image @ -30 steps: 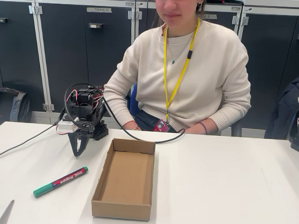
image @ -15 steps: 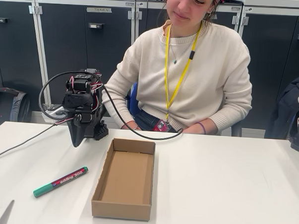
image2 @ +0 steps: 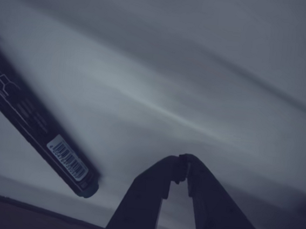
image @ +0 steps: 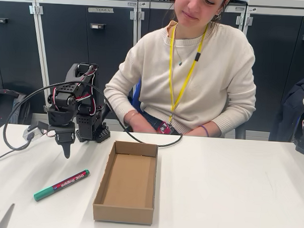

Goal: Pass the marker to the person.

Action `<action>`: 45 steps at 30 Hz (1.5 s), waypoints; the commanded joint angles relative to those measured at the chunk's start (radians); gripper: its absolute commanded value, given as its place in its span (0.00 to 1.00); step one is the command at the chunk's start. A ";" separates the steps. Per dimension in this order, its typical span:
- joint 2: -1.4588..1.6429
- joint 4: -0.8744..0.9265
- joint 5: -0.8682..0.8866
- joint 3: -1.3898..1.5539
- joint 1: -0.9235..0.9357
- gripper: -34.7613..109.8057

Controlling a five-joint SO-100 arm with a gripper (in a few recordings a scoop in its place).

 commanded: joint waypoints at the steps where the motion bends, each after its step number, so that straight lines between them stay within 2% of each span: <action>1: -0.028 0.031 0.006 -0.123 0.015 0.21; 9: -0.179 0.124 0.012 -0.423 -0.014 0.21; 18: -0.425 0.124 0.009 -0.627 -0.077 0.21; 29: -0.465 0.112 -0.038 -0.661 -0.196 0.22; 45: -0.486 0.058 -0.069 -0.581 -0.222 0.29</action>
